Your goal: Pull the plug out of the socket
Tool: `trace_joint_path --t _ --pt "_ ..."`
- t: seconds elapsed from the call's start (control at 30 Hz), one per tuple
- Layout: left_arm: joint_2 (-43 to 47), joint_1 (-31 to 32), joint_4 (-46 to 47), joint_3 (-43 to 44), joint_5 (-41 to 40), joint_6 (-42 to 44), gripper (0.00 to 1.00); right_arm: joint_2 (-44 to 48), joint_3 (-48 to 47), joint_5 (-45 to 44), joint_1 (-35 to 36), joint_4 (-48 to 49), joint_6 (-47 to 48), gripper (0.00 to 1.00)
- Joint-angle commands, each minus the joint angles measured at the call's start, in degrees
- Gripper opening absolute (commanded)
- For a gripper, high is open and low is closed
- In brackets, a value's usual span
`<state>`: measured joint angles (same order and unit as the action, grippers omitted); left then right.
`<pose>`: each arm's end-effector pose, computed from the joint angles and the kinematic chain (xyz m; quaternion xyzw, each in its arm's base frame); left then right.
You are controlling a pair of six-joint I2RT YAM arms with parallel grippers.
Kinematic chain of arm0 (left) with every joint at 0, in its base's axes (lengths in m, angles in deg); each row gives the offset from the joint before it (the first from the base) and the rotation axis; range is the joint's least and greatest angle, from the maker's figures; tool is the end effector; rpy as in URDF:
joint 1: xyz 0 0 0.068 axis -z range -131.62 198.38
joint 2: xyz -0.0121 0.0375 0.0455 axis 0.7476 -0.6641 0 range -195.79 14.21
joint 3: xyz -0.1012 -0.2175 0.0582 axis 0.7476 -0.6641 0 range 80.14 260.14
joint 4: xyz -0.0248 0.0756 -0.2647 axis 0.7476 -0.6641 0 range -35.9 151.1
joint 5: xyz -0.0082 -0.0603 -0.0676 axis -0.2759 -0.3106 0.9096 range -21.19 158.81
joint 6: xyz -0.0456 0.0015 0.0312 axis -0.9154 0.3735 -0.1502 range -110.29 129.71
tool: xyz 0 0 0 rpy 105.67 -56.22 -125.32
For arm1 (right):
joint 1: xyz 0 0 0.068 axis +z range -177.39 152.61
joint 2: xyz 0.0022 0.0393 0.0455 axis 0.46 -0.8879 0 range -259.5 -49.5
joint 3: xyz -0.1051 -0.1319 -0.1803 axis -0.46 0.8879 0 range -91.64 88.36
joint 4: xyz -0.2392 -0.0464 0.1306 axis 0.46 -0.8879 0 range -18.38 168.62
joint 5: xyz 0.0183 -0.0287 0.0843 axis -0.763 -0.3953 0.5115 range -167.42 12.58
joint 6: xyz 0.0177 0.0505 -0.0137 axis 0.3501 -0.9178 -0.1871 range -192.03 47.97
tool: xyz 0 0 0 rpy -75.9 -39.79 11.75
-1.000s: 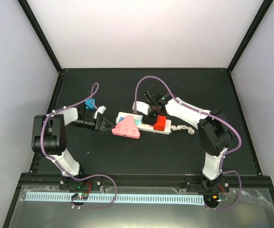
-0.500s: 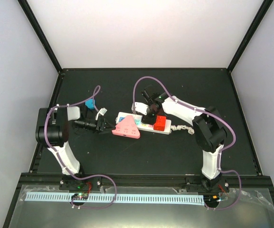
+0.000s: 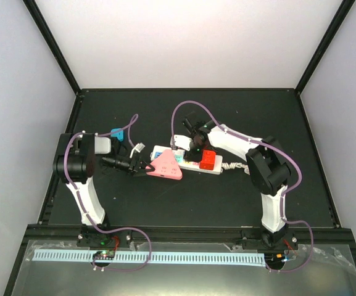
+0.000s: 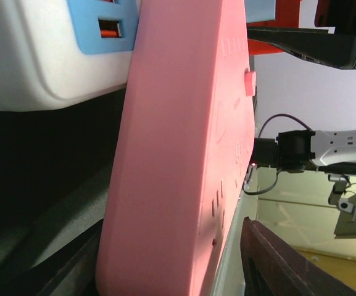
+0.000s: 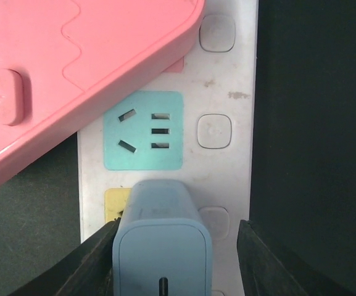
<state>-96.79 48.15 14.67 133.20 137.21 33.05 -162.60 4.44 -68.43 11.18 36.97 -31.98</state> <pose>0.2726 -0.0338 0.0604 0.0954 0.8181 -0.5670 0.0126 0.3142 0.2582 0.1518 -0.6328 0.7523 0.0751 0.1670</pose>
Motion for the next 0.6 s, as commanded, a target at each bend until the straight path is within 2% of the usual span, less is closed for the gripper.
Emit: trace_joint_path --t 0.0,0.23,0.57 --pt "-2.4 0.5 -3.2 2.1 4.5 4.5 0.54 -0.3 -1.2 0.0 0.2 -0.4 0.6 0.52" --pt "-4.3 0.5 -4.4 2.8 5.4 5.6 0.45 -0.3 -1.1 0.4 0.3 -0.2 0.8 0.51" --pt "-9.2 0.8 -13.1 5.9 10.1 14.8 0.34 -0.3 -1.5 0.2 0.3 -0.8 1.5 0.44"
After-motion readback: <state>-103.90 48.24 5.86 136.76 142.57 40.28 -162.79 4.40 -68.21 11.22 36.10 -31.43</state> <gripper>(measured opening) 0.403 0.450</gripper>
